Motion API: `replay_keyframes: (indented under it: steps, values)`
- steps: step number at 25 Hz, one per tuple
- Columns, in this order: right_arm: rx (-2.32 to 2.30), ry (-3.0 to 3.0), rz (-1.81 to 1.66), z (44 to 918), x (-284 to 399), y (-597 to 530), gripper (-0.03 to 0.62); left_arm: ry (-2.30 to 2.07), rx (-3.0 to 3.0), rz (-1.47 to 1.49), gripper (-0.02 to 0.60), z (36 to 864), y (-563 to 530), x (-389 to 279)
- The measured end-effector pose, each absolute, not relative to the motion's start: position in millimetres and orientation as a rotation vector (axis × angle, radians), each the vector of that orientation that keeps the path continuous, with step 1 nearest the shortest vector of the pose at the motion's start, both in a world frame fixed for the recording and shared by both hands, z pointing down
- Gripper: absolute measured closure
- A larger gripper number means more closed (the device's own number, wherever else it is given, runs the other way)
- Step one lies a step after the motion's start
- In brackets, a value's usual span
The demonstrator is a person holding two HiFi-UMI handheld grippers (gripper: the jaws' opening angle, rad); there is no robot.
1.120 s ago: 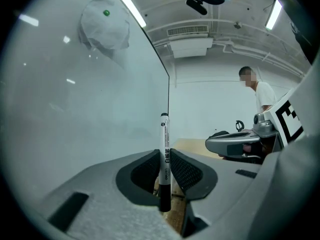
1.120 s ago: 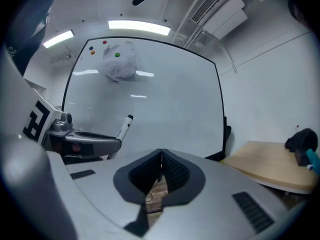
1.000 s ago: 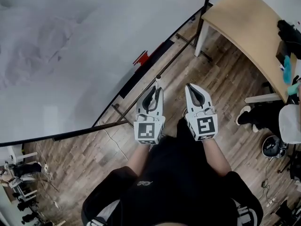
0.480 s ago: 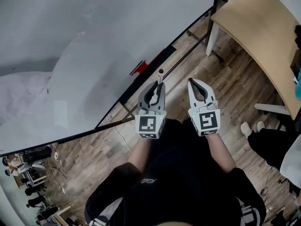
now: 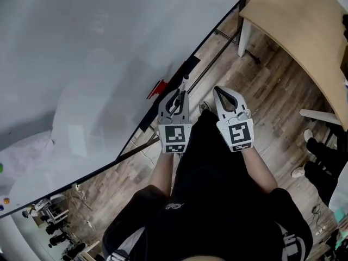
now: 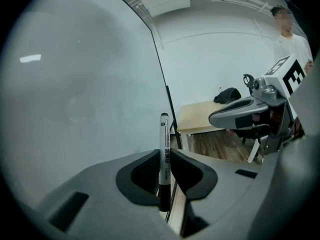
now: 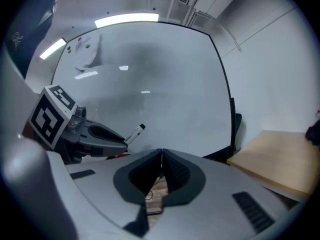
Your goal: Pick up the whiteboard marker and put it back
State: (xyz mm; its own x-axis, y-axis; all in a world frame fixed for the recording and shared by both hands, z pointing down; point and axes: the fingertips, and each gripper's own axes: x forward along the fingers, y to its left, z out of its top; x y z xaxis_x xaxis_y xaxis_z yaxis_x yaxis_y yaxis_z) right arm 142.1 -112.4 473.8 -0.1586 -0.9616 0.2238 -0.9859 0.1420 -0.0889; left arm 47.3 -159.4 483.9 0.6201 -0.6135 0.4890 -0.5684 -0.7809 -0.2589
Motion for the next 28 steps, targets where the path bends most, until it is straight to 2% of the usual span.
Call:
replay_keyframes:
  steps: [18, 28]
  values:
    - [2.069, -2.134, 0.603, 528, 190, -160, 0.591, 0.756, -2.527, -1.498, 0.514, 607, -230, 56]
    - [2.128, -2.058, 0.617, 534, 216, -155, 0.591, 0.713, -2.464, -1.623, 0.514, 636, -240, 57]
